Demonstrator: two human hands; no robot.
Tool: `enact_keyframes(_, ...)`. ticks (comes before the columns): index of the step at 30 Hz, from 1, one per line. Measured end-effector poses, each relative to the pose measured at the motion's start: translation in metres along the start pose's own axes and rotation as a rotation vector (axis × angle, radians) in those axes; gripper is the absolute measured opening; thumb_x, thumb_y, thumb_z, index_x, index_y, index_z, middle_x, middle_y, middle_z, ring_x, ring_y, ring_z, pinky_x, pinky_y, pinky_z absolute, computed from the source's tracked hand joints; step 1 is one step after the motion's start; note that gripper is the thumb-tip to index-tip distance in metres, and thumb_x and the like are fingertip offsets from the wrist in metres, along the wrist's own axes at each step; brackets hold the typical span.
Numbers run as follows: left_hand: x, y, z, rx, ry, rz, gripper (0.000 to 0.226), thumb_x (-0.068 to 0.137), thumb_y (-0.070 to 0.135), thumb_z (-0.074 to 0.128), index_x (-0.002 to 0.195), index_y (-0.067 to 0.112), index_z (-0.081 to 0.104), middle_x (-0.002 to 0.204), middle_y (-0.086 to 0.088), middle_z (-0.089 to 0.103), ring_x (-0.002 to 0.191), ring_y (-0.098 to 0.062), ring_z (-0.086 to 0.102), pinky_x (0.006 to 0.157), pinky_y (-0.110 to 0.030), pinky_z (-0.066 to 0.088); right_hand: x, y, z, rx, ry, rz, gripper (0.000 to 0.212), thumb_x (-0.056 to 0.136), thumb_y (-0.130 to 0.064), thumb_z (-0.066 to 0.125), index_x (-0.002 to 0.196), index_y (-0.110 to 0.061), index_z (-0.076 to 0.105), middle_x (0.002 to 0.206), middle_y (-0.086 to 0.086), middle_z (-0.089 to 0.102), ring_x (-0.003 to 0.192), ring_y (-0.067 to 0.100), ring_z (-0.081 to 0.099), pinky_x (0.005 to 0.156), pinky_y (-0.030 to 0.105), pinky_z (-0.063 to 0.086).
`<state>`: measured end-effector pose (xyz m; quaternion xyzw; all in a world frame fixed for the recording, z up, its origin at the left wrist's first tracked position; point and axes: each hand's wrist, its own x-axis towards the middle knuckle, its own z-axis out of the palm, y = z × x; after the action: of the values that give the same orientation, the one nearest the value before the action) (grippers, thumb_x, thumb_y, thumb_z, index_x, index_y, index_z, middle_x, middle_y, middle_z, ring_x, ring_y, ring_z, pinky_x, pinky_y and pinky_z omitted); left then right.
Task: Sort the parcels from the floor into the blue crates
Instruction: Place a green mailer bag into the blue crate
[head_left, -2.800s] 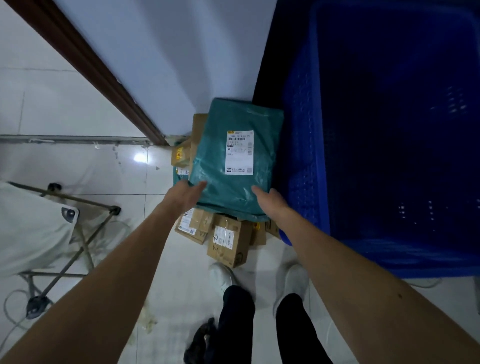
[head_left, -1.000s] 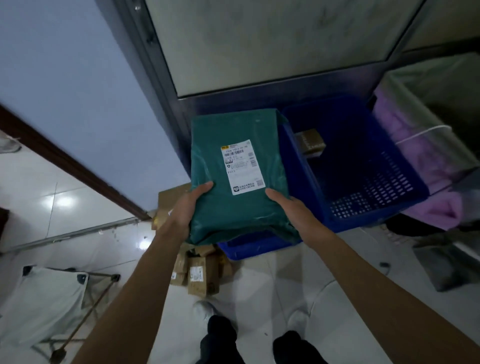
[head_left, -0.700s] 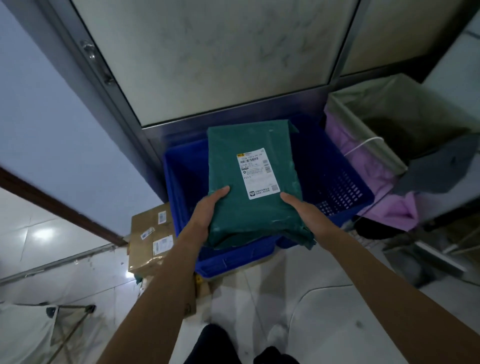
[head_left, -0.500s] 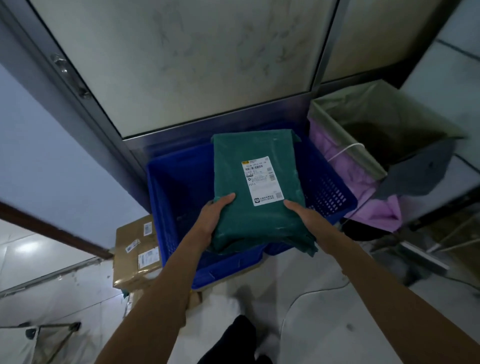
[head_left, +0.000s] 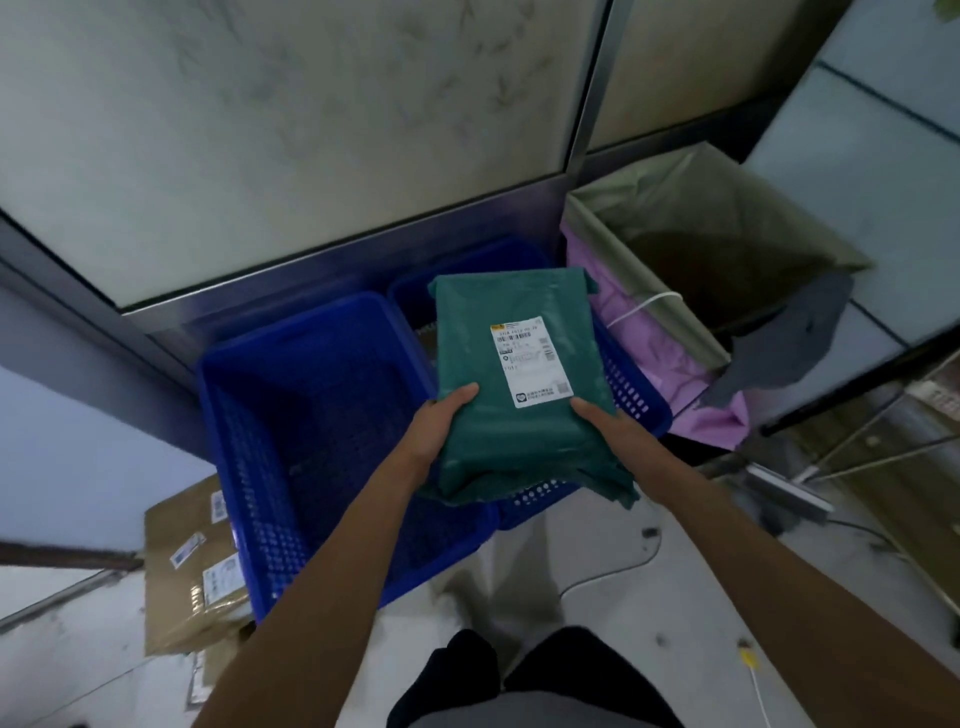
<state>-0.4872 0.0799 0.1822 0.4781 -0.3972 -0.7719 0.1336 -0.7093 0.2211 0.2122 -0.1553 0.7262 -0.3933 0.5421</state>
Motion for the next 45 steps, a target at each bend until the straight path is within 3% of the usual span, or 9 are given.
enact_keyframes(8,0.047,-0.006,0.051,0.046,0.065,-0.169,0.050,0.090,0.058,0.061,0.125,0.022,0.064,0.111,0.000,0.073,0.099,-0.017,0.071,0.073,-0.027,0.054,0.061,-0.015,-0.051,-0.019,0.030,0.137,0.054,0.082,-0.057,0.073,0.120,-0.019,0.066,0.108,0.006,0.073,0.099,0.025,0.069,0.093,0.038,0.055)
enact_keyframes(16,0.102,-0.021,0.111,-0.113,0.243,-0.311,0.056,0.085,0.055,0.068,0.126,0.018,0.065,0.111,-0.008,0.075,0.103,-0.028,0.071,0.096,-0.043,0.056,0.153,-0.034,-0.110,-0.108,-0.155,0.257,0.061,0.085,-0.059,0.069,0.129,-0.017,0.064,0.116,0.009,0.072,0.103,0.029,0.070,0.096,0.045,0.056)
enact_keyframes(19,0.121,-0.025,0.130,-0.220,0.343,-0.323,0.050,0.088,0.053,0.066,0.122,0.016,0.065,0.107,-0.012,0.076,0.099,-0.031,0.072,0.084,-0.039,0.059,0.185,-0.042,-0.125,-0.166,-0.226,0.299,0.064,0.085,-0.061,0.068,0.134,-0.021,0.061,0.119,0.005,0.069,0.106,0.025,0.067,0.098,0.043,0.054)
enact_keyframes(22,0.135,-0.034,0.143,-0.321,0.417,-0.330,0.045,0.091,0.053,0.062,0.119,0.017,0.067,0.104,-0.010,0.077,0.098,-0.030,0.072,0.081,-0.037,0.059,0.213,-0.046,-0.129,-0.237,-0.284,0.309,0.055,0.092,-0.058,0.061,0.134,-0.023,0.058,0.116,-0.003,0.065,0.102,0.016,0.062,0.083,0.032,0.050)
enact_keyframes(27,0.152,-0.059,0.144,-0.400,0.531,-0.389,0.061,0.084,0.057,0.069,0.128,0.015,0.063,0.112,-0.009,0.074,0.100,-0.029,0.072,0.091,-0.042,0.058,0.256,-0.022,-0.121,-0.266,-0.289,0.345,0.091,0.078,-0.073,0.066,0.151,-0.025,0.043,0.147,0.001,0.050,0.126,0.022,0.053,0.094,0.036,0.044)
enact_keyframes(30,0.166,-0.075,0.138,-0.360,0.562,-0.447,0.059,0.088,0.051,0.068,0.129,0.009,0.062,0.105,-0.008,0.073,0.096,-0.026,0.071,0.079,-0.035,0.059,0.276,-0.007,-0.113,-0.297,-0.276,0.341,0.108,0.068,-0.077,0.072,0.154,-0.020,0.039,0.150,-0.001,0.047,0.128,0.022,0.051,0.099,0.036,0.043)
enact_keyframes(34,0.186,-0.088,0.132,-0.314,0.563,-0.497,0.050,0.095,0.048,0.061,0.128,0.011,0.061,0.103,-0.004,0.069,0.091,-0.021,0.067,0.063,-0.028,0.053,0.294,-0.002,-0.099,-0.334,-0.262,0.306,0.081,0.090,-0.051,0.068,0.154,-0.016,0.034,0.148,0.003,0.045,0.132,0.026,0.047,0.103,0.036,0.039)
enact_keyframes(40,0.216,-0.132,0.114,-0.191,0.570,-0.641,0.074,0.092,0.068,0.047,0.148,0.021,0.039,0.140,-0.010,0.053,0.112,-0.029,0.057,0.094,-0.047,0.052,0.340,0.045,-0.089,-0.302,-0.256,0.311,0.108,0.057,-0.075,0.079,0.149,-0.027,0.045,0.140,-0.001,0.057,0.123,0.023,0.058,0.107,0.047,0.046)
enact_keyframes(45,0.247,-0.150,0.098,-0.242,0.539,-0.752,0.078,0.096,0.066,0.041,0.156,0.019,0.027,0.155,-0.012,0.040,0.124,-0.034,0.054,0.099,-0.050,0.052,0.365,0.074,-0.068,-0.286,-0.298,0.301,0.063,0.088,-0.042,0.074,0.143,-0.025,0.049,0.127,-0.002,0.062,0.113,0.019,0.061,0.098,0.038,0.049)
